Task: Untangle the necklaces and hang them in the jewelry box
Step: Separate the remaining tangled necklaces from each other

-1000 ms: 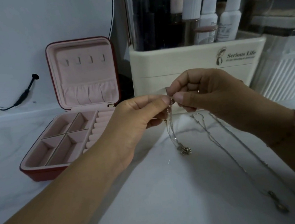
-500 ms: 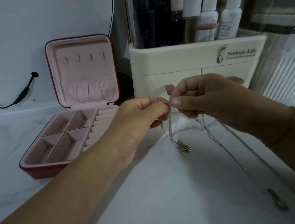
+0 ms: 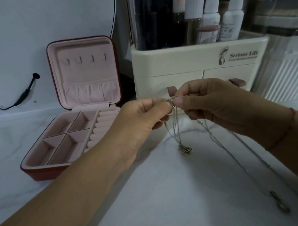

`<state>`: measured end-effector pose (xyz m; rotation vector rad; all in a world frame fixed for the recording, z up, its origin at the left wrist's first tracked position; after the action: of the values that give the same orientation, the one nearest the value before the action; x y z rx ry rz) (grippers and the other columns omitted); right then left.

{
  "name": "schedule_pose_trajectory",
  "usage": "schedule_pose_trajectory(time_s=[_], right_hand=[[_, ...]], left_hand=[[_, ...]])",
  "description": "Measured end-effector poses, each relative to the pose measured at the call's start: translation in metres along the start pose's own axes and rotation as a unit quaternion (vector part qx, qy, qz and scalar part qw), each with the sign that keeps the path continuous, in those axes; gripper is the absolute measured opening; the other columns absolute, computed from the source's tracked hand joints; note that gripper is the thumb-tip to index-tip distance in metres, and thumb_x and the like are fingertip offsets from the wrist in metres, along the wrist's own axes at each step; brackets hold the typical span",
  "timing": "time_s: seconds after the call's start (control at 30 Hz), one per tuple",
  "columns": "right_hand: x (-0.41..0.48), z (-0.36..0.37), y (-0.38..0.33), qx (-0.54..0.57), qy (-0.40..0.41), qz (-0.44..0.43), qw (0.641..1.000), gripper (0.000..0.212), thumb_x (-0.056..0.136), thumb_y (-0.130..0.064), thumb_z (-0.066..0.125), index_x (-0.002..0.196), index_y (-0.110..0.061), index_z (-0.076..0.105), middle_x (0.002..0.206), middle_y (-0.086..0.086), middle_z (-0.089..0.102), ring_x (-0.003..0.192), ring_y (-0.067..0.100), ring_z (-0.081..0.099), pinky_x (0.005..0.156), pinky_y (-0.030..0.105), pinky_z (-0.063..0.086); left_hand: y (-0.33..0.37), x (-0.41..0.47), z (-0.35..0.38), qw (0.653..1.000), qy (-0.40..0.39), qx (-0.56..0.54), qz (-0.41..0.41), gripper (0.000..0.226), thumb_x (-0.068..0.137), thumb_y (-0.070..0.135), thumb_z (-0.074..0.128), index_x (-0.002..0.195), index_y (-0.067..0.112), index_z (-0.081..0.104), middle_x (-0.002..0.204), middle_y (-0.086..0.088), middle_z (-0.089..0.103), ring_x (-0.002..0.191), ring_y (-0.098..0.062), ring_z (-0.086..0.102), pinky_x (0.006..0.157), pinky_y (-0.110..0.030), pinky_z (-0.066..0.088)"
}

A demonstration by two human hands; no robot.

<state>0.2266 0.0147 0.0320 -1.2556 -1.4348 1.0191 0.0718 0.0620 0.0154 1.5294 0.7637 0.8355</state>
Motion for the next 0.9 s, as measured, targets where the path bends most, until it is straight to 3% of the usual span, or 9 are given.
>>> schedule_pose_trajectory(time_s=[0.1, 0.23, 0.37, 0.43, 0.5, 0.6, 0.67, 0.8, 0.9], right_hand=[[0.001, 0.003, 0.003, 0.042, -0.015, -0.005, 0.999, 0.017, 0.071, -0.021, 0.066, 0.078, -0.008, 0.059, 0.06, 0.002, 0.056, 0.062, 0.012, 0.05, 0.073, 0.027, 0.042], [0.001, 0.002, 0.002, 0.104, -0.007, -0.014, 0.994, 0.013, 0.075, -0.018, 0.062, 0.08, -0.009, 0.055, 0.074, 0.005, 0.063, 0.067, 0.01, 0.057, 0.065, 0.02, 0.046], [0.001, -0.006, -0.002, 0.155, 0.02, -0.015, 0.988, 0.008, 0.079, -0.02, 0.057, 0.078, -0.013, 0.052, 0.077, 0.002, 0.068, 0.084, 0.014, 0.063, 0.072, 0.022, 0.049], [0.001, -0.011, -0.003, 0.189, 0.035, -0.008, 0.981, 0.008, 0.079, -0.02, 0.056, 0.076, -0.014, 0.051, 0.069, 0.0, 0.065, 0.081, 0.015, 0.066, 0.072, 0.023, 0.053], [0.002, -0.014, -0.006, 0.214, 0.045, 0.005, 0.976, 0.009, 0.08, -0.02, 0.055, 0.074, -0.014, 0.051, 0.063, -0.001, 0.061, 0.066, 0.013, 0.064, 0.065, 0.023, 0.055], [0.001, -0.015, -0.008, 0.213, 0.038, 0.015, 0.976, 0.01, 0.08, -0.02, 0.055, 0.074, -0.015, 0.048, 0.061, -0.003, 0.054, 0.047, 0.006, 0.048, 0.053, 0.022, 0.049], [0.0, -0.014, -0.008, 0.179, 0.037, 0.023, 0.983, 0.012, 0.079, -0.021, 0.056, 0.072, -0.015, 0.048, 0.061, -0.002, 0.051, 0.043, 0.006, 0.04, 0.047, 0.02, 0.043], [0.0, -0.014, -0.001, 0.114, 0.058, 0.062, 0.99, 0.015, 0.071, -0.023, 0.063, 0.072, -0.013, 0.051, 0.062, 0.003, 0.052, 0.042, 0.008, 0.041, 0.042, 0.021, 0.04], [0.001, -0.019, 0.003, 0.09, 0.076, 0.085, 0.989, 0.012, 0.081, -0.015, 0.062, 0.073, -0.012, 0.054, 0.063, 0.005, 0.054, 0.044, 0.01, 0.045, 0.042, 0.021, 0.041]], left_hand=[[-0.003, 0.0, 0.0, 1.0, -0.013, 0.01, -0.02, 0.013, 0.081, 0.018, 0.067, 0.087, 0.008, 0.072, 0.082, -0.006, 0.066, 0.08, -0.013, 0.06, 0.088, -0.036, 0.05], [-0.008, 0.0, 0.001, 0.998, -0.036, 0.016, -0.052, 0.013, 0.064, 0.026, 0.069, 0.07, 0.016, 0.073, 0.071, -0.001, 0.066, 0.073, -0.009, 0.061, 0.077, -0.03, 0.048], [-0.012, 0.001, 0.002, 0.997, -0.044, 0.02, -0.068, 0.012, 0.061, 0.025, 0.065, 0.067, 0.017, 0.071, 0.068, -0.002, 0.064, 0.07, -0.009, 0.06, 0.073, -0.027, 0.046], [-0.013, 0.001, 0.001, 0.996, -0.043, 0.01, -0.071, 0.011, 0.06, 0.024, 0.064, 0.065, 0.017, 0.071, 0.069, -0.004, 0.063, 0.072, -0.013, 0.058, 0.072, -0.027, 0.044], [-0.014, 0.004, 0.002, 0.997, -0.039, -0.005, -0.068, 0.01, 0.062, 0.025, 0.063, 0.063, 0.018, 0.07, 0.071, -0.005, 0.064, 0.074, -0.015, 0.057, 0.072, -0.027, 0.044], [-0.012, 0.008, 0.002, 0.99, -0.023, -0.119, -0.07, 0.016, 0.074, 0.017, 0.059, 0.06, 0.017, 0.068, 0.07, -0.002, 0.066, 0.072, -0.013, 0.06, 0.075, -0.029, 0.046], [-0.006, 0.009, -0.002, 0.969, -0.03, -0.231, -0.084, 0.01, 0.071, 0.015, 0.055, 0.065, 0.014, 0.063, 0.073, -0.004, 0.065, 0.073, -0.014, 0.06, 0.08, -0.031, 0.047], [0.004, 0.01, -0.016, 0.929, -0.037, -0.361, -0.078, 0.005, 0.067, 0.019, 0.056, 0.067, 0.014, 0.056, 0.074, -0.004, 0.062, 0.073, -0.016, 0.061, 0.088, -0.035, 0.051], [0.007, 0.01, -0.015, 0.921, -0.048, -0.38, -0.072, 0.005, 0.07, 0.017, 0.057, 0.068, 0.012, 0.058, 0.069, -0.003, 0.06, 0.063, -0.014, 0.059, 0.07, -0.029, 0.056]])
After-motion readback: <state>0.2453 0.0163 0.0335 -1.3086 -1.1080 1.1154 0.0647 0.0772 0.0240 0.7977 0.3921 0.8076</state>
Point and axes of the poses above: each hand's wrist, its own x-axis towards the middle knuckle, its own z-axis out of the palm, y = z × x, the point moved 2 cm from there along x, towards the middle knuckle
